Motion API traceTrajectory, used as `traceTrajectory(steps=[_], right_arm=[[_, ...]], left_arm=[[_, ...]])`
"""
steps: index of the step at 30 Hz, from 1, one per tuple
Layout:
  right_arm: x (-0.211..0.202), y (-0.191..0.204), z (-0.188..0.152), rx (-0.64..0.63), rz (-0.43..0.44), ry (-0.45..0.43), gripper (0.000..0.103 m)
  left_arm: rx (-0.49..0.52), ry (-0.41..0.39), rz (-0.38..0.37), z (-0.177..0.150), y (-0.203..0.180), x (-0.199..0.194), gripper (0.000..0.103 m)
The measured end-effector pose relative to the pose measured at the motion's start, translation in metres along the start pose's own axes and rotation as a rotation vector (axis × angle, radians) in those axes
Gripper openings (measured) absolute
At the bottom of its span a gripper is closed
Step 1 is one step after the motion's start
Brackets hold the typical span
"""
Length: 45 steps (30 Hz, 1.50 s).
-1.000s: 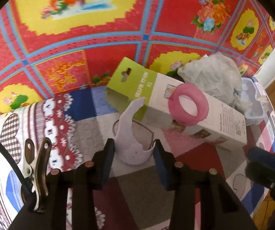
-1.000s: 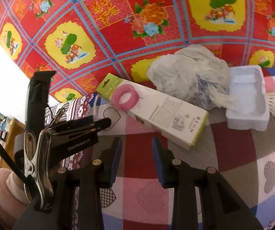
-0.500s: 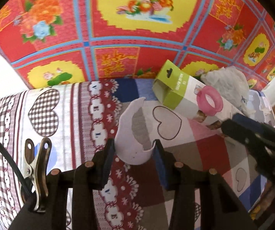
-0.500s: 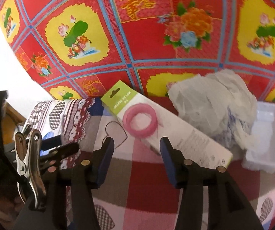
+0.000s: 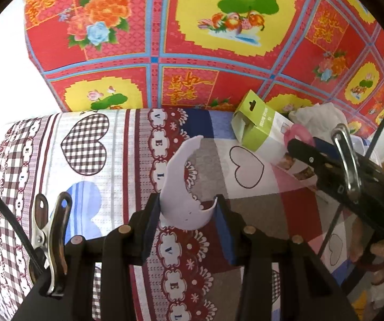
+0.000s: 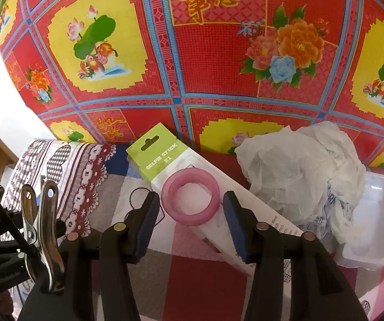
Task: Collect trash
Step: 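Close the left gripper on the white plastic piece while the right gripper grasps the pink ring, then lift both items and carry them toward the red bucket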
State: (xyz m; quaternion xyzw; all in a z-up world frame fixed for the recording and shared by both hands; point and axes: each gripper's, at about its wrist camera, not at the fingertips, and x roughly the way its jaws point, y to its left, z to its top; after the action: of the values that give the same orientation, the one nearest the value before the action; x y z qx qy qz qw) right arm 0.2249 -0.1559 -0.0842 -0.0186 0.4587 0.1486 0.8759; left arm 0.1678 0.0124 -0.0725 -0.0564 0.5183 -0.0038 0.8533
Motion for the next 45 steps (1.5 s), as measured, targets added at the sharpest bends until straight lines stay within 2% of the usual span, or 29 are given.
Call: traceTrajectory(steps=[12,27,45], right_arm=[[-0.029,0.019,-0.012,-0.018,0.038,-0.036,0.044],[-0.087,0.084,-0.049,-0.041,0.111,-0.053,0.044],[-0.116,0.166,-0.086,-0.049,0.174,-0.046,0.044]], left_arm=[[-0.027,-0.016,-0.009,-0.011,0.017,-0.012,0.042],[-0.061,-0.039,-0.031,-0.043,0.048,-0.06,0.042],[-0.079,-0.06,-0.062,-0.091,0.11,-0.11,0.042]])
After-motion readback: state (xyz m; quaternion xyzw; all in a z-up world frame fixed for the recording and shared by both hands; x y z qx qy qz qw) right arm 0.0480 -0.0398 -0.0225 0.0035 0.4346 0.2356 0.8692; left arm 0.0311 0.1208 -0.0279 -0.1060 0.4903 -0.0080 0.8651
